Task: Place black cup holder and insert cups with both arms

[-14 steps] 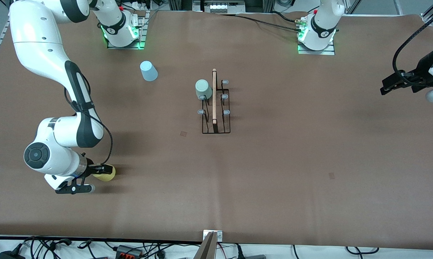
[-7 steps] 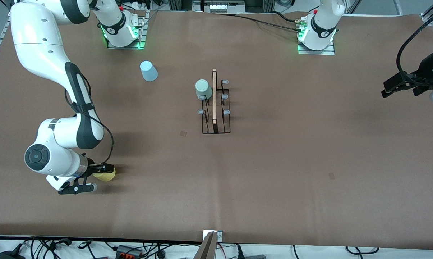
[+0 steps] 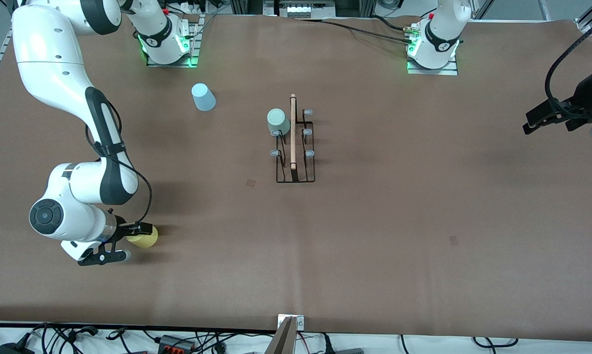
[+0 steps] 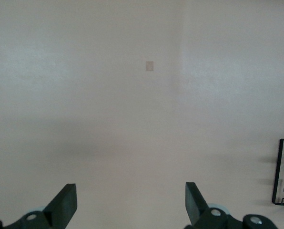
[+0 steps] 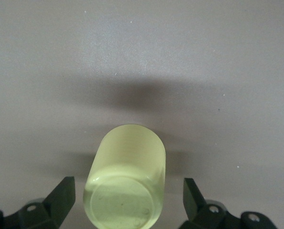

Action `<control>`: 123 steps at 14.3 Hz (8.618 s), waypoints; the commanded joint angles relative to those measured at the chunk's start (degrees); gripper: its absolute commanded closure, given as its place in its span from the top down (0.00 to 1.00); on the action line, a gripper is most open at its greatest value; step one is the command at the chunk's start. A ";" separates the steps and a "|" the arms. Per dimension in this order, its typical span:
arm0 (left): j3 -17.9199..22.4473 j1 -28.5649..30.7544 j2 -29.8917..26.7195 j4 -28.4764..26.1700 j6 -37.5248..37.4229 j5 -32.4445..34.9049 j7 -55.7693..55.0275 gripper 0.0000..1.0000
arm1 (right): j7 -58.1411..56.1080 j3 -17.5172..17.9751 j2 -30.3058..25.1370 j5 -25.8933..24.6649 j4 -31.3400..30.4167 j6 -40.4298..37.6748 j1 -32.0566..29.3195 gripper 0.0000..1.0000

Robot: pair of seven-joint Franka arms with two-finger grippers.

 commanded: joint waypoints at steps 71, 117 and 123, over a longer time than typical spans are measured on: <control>0.07 0.06 0.73 1.34 -0.83 -0.33 0.34 1.00 | 27.99 -2.48 -16.23 4.79 -0.08 -17.07 26.10 1.00; 0.07 -0.02 0.73 1.43 -0.92 -0.07 0.43 1.00 | 3.08 0.41 -51.39 -0.93 -23.64 -26.40 -6.09 1.00; 0.07 -0.02 0.73 1.43 -0.83 -0.07 0.43 1.00 | 3.16 0.50 -50.95 -0.75 -24.16 -25.43 -6.09 1.00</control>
